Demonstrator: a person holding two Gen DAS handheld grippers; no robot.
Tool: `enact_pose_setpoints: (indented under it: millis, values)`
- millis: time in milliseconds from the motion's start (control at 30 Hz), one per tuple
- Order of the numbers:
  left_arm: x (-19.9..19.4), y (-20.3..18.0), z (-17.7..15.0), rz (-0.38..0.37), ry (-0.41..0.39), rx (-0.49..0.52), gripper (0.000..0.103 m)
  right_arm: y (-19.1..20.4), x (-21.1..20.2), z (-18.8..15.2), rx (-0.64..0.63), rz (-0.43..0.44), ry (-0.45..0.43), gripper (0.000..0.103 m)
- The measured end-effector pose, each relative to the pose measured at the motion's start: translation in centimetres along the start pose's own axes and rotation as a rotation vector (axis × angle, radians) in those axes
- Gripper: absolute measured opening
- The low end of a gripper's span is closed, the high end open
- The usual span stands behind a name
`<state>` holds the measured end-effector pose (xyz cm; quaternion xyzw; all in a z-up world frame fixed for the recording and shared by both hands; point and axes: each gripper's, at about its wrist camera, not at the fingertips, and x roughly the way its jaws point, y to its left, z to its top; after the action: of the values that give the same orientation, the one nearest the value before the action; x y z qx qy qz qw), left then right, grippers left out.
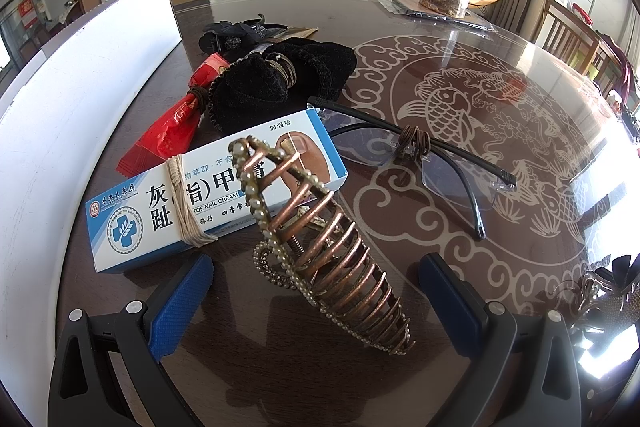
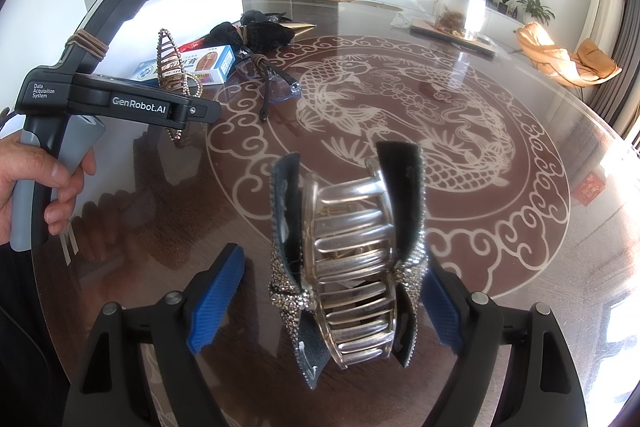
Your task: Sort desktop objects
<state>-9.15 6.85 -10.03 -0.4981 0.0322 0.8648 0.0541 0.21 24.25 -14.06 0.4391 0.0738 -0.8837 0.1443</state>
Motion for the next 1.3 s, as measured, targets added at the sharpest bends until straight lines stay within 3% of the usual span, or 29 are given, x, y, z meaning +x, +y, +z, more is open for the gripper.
enact_pose_setpoints:
  millis: [633, 1000, 1167, 1300]
  values:
    - [-0.2, 0.1, -0.2, -0.001, 0.012, 0.003, 0.103, 0.0, 0.1, 0.0, -0.002, 0.002, 0.001, 0.085]
    - [-1.0, 3.4, -1.7, 0.043, 0.123, -0.088, 0.103, 0.0, 0.0, 0.0, -0.002, 0.002, 0.001, 0.085]
    - [-1.2, 4.1, -1.6, 0.016, 0.118, -0.133, 0.103, 0.0, 0.1, 0.0, -0.002, 0.002, 0.001, 0.085]
    - [-1.0, 2.8, -0.9, -0.066, 0.086, -0.110, 0.103, 0.0, 0.1, 0.0, -0.002, 0.002, 0.001, 0.085]
